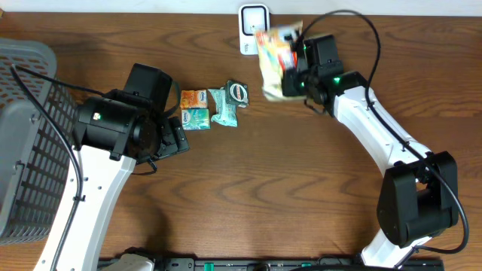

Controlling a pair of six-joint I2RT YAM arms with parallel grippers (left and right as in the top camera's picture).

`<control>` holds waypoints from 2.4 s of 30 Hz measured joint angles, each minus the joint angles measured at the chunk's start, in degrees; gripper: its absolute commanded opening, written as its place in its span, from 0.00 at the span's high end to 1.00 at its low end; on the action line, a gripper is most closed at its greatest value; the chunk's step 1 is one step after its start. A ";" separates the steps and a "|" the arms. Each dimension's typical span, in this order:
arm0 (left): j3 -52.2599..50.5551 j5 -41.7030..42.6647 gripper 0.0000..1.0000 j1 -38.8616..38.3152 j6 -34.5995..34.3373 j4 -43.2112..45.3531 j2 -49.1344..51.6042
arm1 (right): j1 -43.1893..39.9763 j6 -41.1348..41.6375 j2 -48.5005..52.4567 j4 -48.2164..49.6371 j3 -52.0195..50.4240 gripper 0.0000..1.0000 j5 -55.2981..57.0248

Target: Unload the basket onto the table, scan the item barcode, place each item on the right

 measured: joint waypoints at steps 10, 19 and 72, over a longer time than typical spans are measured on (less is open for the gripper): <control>-0.13 0.00 0.02 0.00 -0.09 0.02 0.00 | 2.34 4.48 2.62 30.40 0.17 0.99 0.35; -0.13 0.02 0.02 0.00 -0.09 -0.02 0.00 | 2.82 11.39 19.63 35.34 14.34 0.99 4.74; -0.17 0.02 0.02 0.00 -0.09 0.00 0.00 | -39.58 -21.81 23.54 -31.23 43.12 0.01 11.26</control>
